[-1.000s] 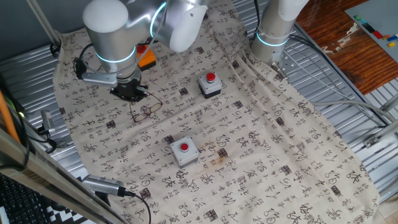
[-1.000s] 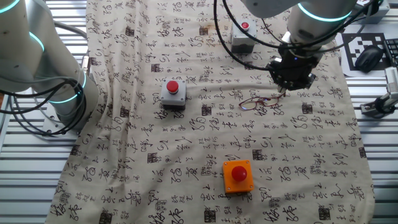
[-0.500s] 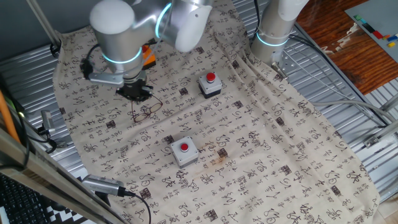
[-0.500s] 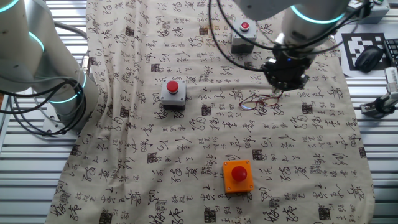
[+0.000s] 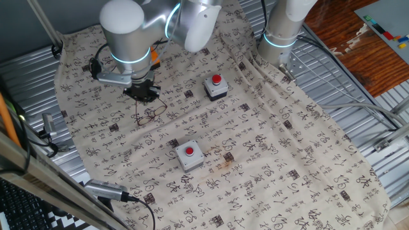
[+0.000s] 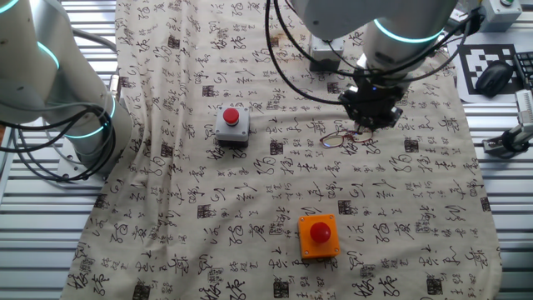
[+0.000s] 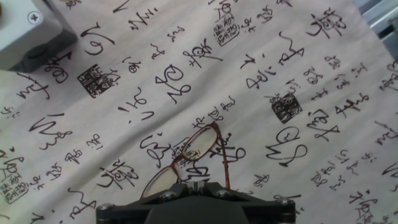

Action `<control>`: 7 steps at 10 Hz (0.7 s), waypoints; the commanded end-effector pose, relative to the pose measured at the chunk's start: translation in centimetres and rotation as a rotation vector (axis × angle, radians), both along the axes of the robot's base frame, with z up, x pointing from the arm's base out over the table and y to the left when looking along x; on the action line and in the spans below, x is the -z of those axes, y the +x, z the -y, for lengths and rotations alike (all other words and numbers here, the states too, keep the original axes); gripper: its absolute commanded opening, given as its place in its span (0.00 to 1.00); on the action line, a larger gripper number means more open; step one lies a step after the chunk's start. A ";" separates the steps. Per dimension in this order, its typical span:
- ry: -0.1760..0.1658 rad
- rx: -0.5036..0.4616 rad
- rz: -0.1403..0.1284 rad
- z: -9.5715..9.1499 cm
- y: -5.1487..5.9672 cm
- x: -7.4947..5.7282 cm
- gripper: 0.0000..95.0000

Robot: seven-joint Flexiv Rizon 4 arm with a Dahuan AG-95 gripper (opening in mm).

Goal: Unfold the leg of the glasses (with one hand)

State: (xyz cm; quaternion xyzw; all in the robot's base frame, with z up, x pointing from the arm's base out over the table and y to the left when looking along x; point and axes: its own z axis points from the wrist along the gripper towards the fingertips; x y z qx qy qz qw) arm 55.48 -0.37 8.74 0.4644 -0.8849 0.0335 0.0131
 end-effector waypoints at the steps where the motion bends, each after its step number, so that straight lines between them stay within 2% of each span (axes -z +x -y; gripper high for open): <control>1: 0.002 0.018 -0.017 -0.4 -0.5 -0.2 0.00; 7: -0.008 0.044 -0.044 -0.9 -2.1 0.1 0.00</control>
